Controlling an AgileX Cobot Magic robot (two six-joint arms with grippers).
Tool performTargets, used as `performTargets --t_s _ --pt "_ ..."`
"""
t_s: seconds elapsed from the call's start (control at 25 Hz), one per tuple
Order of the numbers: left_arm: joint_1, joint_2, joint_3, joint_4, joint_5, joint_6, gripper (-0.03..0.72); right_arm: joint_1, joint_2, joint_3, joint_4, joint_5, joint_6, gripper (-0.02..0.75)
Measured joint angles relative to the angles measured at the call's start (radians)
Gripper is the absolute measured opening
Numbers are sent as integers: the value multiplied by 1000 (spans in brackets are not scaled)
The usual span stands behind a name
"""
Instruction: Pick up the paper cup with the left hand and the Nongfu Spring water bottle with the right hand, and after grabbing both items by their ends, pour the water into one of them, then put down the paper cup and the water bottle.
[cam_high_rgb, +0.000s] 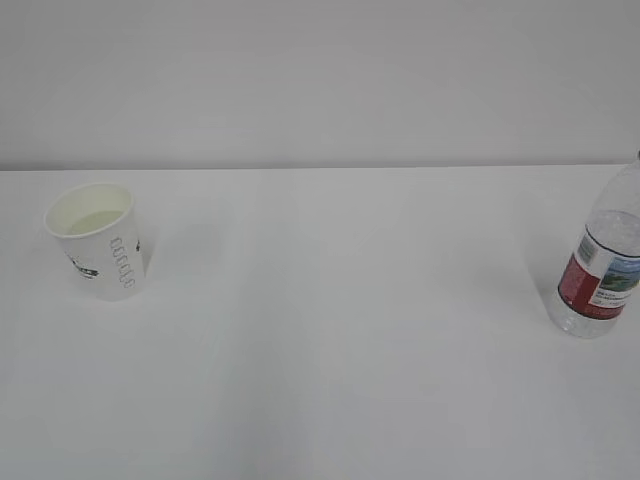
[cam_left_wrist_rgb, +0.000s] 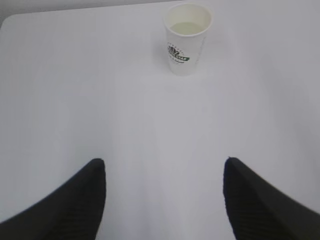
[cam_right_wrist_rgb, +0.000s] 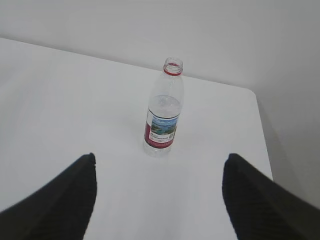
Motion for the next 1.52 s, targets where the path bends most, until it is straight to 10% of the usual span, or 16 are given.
performTargets --t_s 1.52 --pt "0 -127 155 -90 -38 18 524 0 -116 273 -32 16 52 589"
